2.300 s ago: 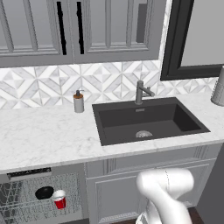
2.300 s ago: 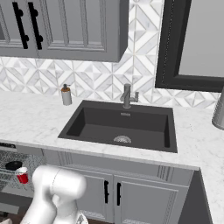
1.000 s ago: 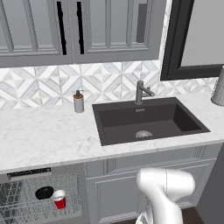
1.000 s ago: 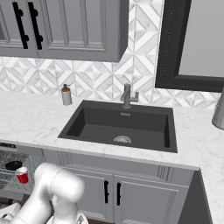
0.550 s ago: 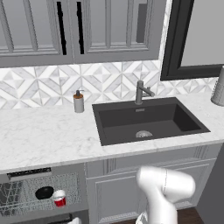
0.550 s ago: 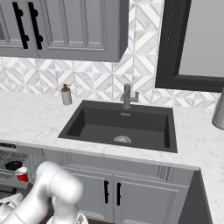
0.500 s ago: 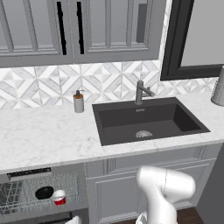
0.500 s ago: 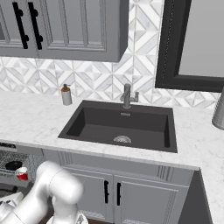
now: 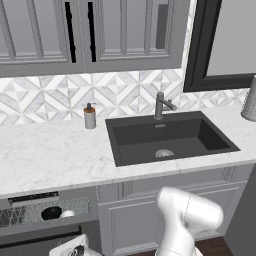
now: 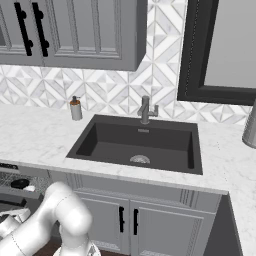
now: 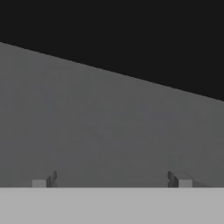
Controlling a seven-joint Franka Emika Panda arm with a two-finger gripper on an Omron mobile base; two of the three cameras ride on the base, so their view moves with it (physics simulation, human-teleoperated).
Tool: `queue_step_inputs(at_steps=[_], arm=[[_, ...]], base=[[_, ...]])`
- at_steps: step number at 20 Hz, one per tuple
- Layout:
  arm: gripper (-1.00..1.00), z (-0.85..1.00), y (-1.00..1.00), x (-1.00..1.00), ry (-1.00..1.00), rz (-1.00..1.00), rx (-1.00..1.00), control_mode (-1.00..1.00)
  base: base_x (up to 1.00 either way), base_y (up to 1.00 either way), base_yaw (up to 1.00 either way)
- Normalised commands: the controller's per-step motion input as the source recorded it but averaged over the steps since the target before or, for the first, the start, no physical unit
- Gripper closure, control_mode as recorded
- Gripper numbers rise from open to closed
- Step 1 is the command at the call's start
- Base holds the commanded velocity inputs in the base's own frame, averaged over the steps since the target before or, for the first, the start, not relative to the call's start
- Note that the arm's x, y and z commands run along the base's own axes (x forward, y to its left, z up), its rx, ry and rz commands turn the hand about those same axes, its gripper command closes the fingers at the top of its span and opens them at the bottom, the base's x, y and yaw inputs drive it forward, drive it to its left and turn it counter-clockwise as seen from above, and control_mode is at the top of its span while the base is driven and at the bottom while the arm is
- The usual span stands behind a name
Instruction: Pick up the cup and bowl from the counter, place them in the dishwasher, and close the dishwasher door.
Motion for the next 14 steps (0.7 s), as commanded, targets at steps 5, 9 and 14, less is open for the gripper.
queue_step_inputs(at_steps=[5, 9, 14], arm=[[-1.0, -0.58, -0.31, 1.0, -0.02, 0.0, 0.15, -1.0], [-1.0, -0.58, -0.31, 1.0, -0.01, 0.0, 0.14, -1.0], [-1.0, -0.65, -0.3, 1.0, -0.03, 0.0, 0.12, -1.0]], base=[[0.0, 0.0, 0.0], [0.0, 0.0, 0.0], [0.0, 0.0, 0.0]])
